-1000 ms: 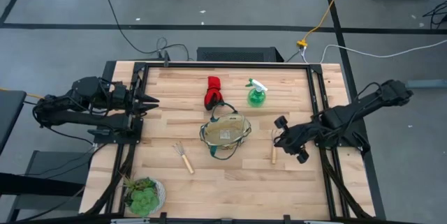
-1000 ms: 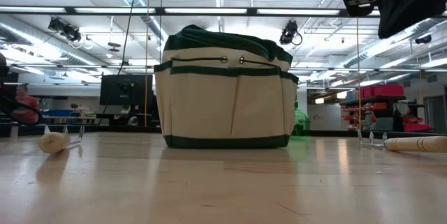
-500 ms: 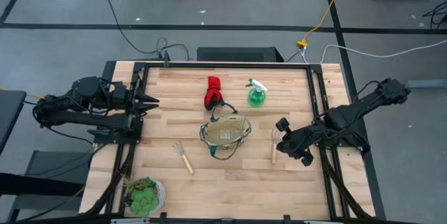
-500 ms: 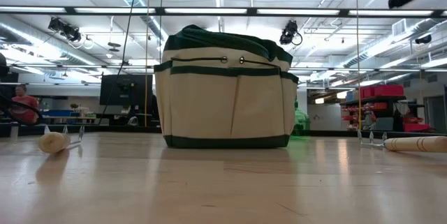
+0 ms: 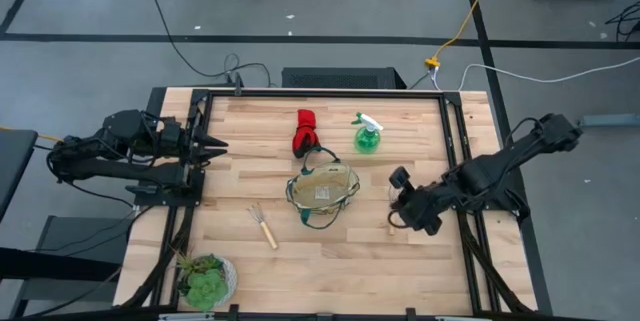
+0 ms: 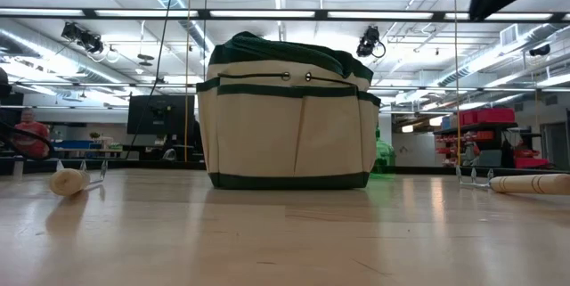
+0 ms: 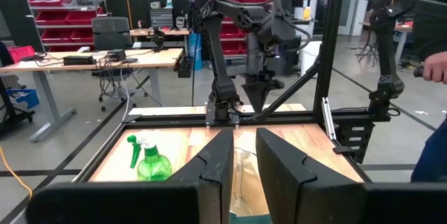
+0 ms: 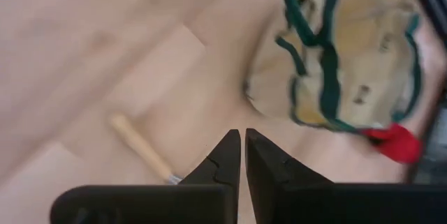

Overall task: Pick & Place Garden tools in Gardening bag
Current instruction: Put the light brown trowel into the light brown and green gardening bag

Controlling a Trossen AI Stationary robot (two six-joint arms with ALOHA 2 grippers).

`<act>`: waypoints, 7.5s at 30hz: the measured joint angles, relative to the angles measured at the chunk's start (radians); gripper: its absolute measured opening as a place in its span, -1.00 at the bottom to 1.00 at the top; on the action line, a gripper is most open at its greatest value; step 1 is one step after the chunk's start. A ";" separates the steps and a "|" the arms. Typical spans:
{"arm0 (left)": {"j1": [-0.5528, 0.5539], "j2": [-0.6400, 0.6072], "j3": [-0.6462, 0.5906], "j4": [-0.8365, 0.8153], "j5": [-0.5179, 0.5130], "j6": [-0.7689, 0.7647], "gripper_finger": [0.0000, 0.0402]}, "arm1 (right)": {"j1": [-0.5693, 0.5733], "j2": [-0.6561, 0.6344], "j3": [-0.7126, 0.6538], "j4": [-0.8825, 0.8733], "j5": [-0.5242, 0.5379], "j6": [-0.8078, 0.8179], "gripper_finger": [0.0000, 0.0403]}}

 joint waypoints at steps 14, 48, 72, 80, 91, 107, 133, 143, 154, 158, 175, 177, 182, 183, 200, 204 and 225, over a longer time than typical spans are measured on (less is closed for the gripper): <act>0.000 0.000 0.000 0.000 0.000 0.000 -0.64 | 0.019 0.075 0.000 -0.011 -0.013 -0.099 -0.87; 0.000 0.000 0.000 0.000 0.000 0.000 -0.64 | 0.019 0.084 -0.037 -0.053 -0.355 -0.290 -0.87; 0.000 0.000 0.000 0.000 0.000 0.000 -0.64 | -0.024 0.147 -0.097 0.005 -0.354 -0.308 -0.64; 0.000 0.000 0.000 0.000 0.000 0.000 -0.64 | -0.024 0.125 -0.186 0.055 -0.318 -0.339 -0.22; 0.000 0.000 0.000 0.000 0.000 0.000 -0.64 | -0.050 0.124 -0.198 0.047 -0.319 -0.349 0.03; 0.000 0.000 0.000 0.000 0.000 0.000 -0.64 | -0.134 0.190 -0.198 0.054 -0.348 -0.481 0.03; 0.000 0.000 0.000 0.000 0.000 0.000 -0.64 | -0.167 0.379 -0.198 0.125 -0.346 -0.570 -0.17; 0.000 0.000 0.000 0.000 0.000 0.000 -0.64 | -0.167 0.424 -0.198 0.138 -0.346 -0.569 -0.17; 0.000 0.000 0.000 0.000 0.000 0.000 -0.64 | -0.167 0.435 -0.198 0.146 -0.345 -0.569 -0.25; 0.000 0.000 0.000 0.000 0.000 0.000 -0.64 | -0.167 0.435 -0.198 0.146 -0.345 -0.569 -0.36; 0.000 0.000 0.000 0.000 0.000 0.000 -0.64 | -0.167 0.434 -0.198 0.145 -0.344 -0.576 -0.63; 0.000 0.000 0.000 0.000 0.000 0.000 -0.64 | -0.167 0.434 -0.198 0.145 -0.344 -0.576 -0.63; 0.000 0.000 0.000 0.000 0.000 0.000 -0.64 | -0.167 0.434 -0.198 0.144 -0.345 -0.576 -0.65; 0.000 0.000 0.000 0.000 0.000 0.000 -0.64 | -0.167 0.434 -0.198 0.144 -0.345 -0.576 -0.65; 0.000 0.000 0.000 0.000 0.000 0.000 -0.64 | -0.167 0.427 -0.198 0.132 -0.347 -0.570 -0.65; 0.000 0.000 0.000 0.000 0.000 0.000 -0.64 | -0.166 0.398 -0.198 0.124 -0.347 -0.560 -0.65; 0.000 0.000 0.000 0.000 0.000 0.000 -0.64 | -0.166 0.243 -0.198 0.067 -0.346 -0.477 -0.65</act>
